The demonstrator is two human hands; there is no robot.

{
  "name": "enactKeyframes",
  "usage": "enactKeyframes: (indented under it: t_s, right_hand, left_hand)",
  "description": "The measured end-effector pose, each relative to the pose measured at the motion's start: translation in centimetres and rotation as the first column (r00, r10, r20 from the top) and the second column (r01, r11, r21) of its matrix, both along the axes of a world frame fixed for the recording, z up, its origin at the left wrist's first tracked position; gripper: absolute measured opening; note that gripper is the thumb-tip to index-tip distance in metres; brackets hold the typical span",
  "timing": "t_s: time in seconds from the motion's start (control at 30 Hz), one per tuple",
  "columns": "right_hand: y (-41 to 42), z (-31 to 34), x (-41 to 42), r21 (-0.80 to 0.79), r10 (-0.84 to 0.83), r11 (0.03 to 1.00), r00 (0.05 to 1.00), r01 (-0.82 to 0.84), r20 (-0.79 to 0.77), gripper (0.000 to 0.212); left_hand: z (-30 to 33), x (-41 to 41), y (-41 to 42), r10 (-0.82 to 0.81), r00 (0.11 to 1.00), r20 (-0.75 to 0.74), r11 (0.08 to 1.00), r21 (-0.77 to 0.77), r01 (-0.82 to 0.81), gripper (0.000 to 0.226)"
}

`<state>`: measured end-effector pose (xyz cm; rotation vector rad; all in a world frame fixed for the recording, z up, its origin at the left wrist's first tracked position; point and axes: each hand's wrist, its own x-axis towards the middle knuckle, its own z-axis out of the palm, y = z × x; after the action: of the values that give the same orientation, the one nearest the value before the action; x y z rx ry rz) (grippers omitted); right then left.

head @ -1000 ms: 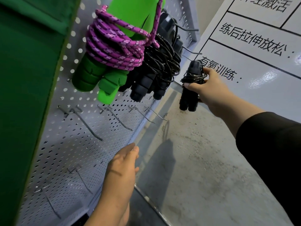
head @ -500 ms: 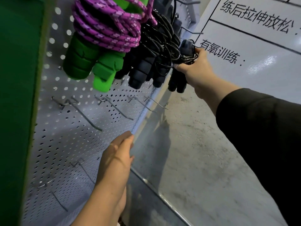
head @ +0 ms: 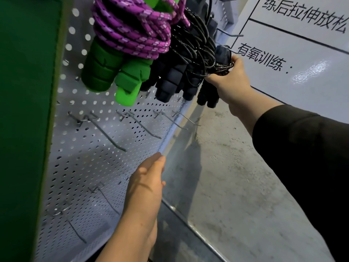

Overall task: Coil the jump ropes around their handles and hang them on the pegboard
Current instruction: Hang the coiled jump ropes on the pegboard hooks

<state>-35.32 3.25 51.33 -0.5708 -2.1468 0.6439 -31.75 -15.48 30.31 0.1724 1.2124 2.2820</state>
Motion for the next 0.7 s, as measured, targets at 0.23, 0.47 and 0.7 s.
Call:
enactKeyframes:
  t_s: [0.23,0.47,0.7]
  right_hand:
    - [-0.2,-1.3,1.4,-0.054,-0.019,0.998,0.999,0.022,0.047,0.098]
    - [-2.7,-6.1,7.4,-0.092,-0.125,0.989,0.99,0.118,-0.068,0.076]
    - [-6.9,-19.6,18.6,-0.248,-0.098,0.963,0.995,0.102,0.032,0.05]
  left_hand:
    - [0.2,-0.2,-0.4,0.003,1.0,-0.018,1.0,0.019,-0.003,0.021]
    - [0.2,1.0,-0.4,-0.062,0.988,-0.139,0.996,-0.079,0.051,0.016]
    - [-1.0,4.4,1.2,-0.173,0.956,-0.239,0.964,-0.242,0.114,0.015]
